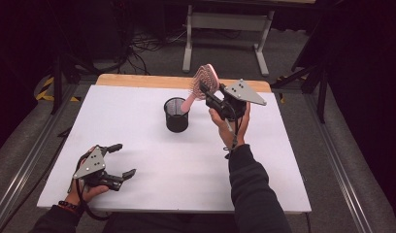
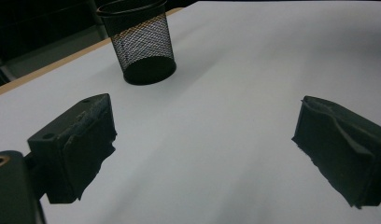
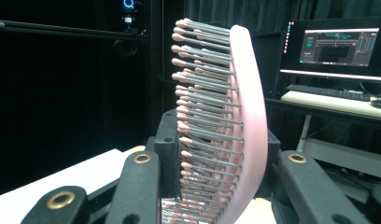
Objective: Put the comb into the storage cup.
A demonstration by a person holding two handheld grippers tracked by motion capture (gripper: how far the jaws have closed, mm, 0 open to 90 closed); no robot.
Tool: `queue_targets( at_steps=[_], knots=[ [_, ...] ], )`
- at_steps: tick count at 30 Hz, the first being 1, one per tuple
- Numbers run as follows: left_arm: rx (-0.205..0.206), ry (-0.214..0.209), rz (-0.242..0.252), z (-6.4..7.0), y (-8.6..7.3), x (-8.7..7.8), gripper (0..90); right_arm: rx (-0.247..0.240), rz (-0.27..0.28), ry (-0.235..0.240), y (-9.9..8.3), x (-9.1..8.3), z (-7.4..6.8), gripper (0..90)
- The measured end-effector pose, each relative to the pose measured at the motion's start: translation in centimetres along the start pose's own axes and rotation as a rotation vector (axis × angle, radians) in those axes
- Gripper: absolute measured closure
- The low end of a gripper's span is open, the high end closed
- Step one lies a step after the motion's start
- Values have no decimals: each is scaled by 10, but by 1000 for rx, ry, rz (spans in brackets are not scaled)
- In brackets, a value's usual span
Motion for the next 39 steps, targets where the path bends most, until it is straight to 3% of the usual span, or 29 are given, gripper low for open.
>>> queue_targets(
  at_steps=[12, 30, 39],
  knots=[
    [-1, -10, 2, 0, 0, 0, 63, 27, -2, -14, -7, 12, 3, 646],
    [4, -12, 3, 0, 0, -1, 63, 54, -57, -32, -34, 31, -1, 644],
    [6, -10, -2, 0, -1, -1, 65, 97, -86, -23, -51, 36, -3, 644]
  ],
)
Point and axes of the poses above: each handheld gripper's, and its own axes: x roughly forward along the jaws, y roughly out of its top, z roughly to its right, the point moved 3 cm from there along x, roughly forward along the jaws, and after that the axes turned 8 degrees about x, right-handed, at the moved point
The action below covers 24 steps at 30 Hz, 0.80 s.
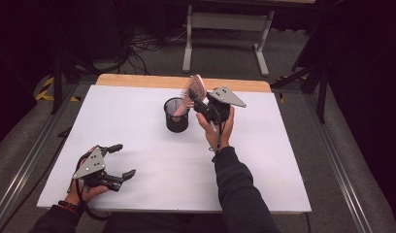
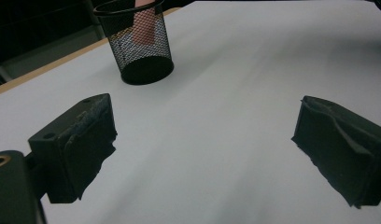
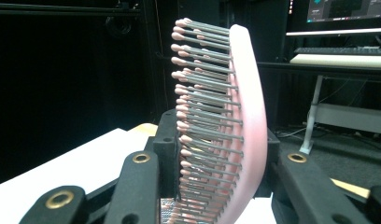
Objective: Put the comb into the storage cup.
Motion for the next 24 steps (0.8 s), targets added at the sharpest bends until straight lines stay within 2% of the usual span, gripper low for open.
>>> queue_targets(
  at_steps=[7, 8, 13, 24],
  knots=[
    [2, -1, -2, 0, 0, 0, 66, 11, -15, 18, -11, 3, -5, 643],
    [2, -1, -1, 0, 0, 0, 66, 32, -10, 21, -15, 3, -4, 642],
    [1, -2, -1, 0, 0, 0, 66, 61, -14, 16, -20, 3, 0, 641],
    [0, -3, -3, 0, 0, 1, 68, 85, -39, 20, -33, 6, 3, 634]
  ],
)
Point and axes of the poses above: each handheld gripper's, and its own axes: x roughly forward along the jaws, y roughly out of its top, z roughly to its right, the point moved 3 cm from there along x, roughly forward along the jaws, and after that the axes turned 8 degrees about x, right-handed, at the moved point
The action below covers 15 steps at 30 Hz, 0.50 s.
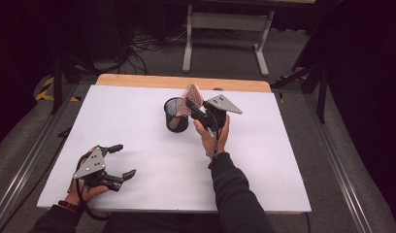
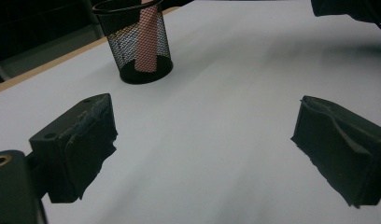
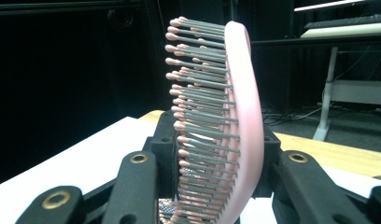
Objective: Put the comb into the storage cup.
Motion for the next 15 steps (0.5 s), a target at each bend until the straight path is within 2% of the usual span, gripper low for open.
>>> queue_targets(
  at_steps=[10, 15],
  knots=[
    [-2, 1, 0, 0, 0, 0, 69, 15, 2, 6, -7, 0, 0, 620],
    [-3, 5, -3, 0, 0, 0, 69, -12, 6, -12, -3, -1, 1, 576]
  ],
)
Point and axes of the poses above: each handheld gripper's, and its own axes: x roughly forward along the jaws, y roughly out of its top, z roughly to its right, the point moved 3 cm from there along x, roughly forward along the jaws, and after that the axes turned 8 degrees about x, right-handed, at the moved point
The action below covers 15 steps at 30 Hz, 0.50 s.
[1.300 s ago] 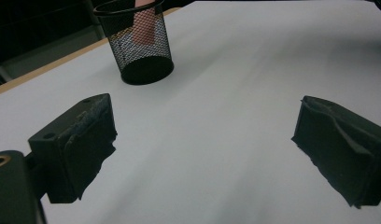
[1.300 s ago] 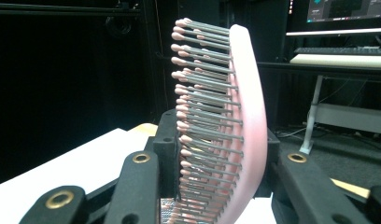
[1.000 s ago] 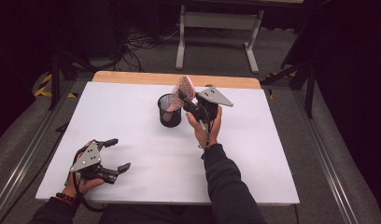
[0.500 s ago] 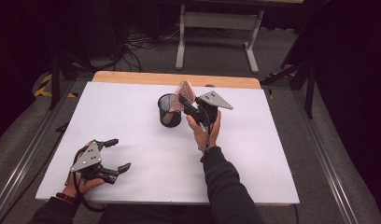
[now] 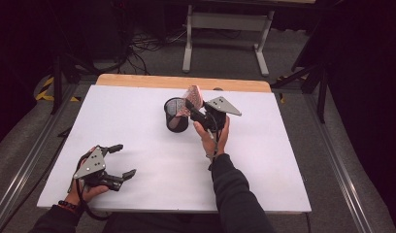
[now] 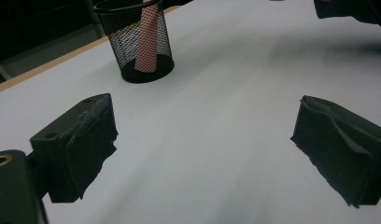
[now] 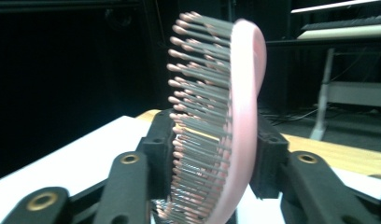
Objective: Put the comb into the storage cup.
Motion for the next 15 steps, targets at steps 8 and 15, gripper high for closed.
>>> queue_targets(
  at_steps=[8, 15],
  knots=[
    [5, 7, -7, 0, 0, 1, 71, -42, -6, -24, 7, -4, 2, 517],
    [6, 5, -11, 0, 0, 1, 71, -47, -4, -43, 12, -8, 7, 423]
  ],
)
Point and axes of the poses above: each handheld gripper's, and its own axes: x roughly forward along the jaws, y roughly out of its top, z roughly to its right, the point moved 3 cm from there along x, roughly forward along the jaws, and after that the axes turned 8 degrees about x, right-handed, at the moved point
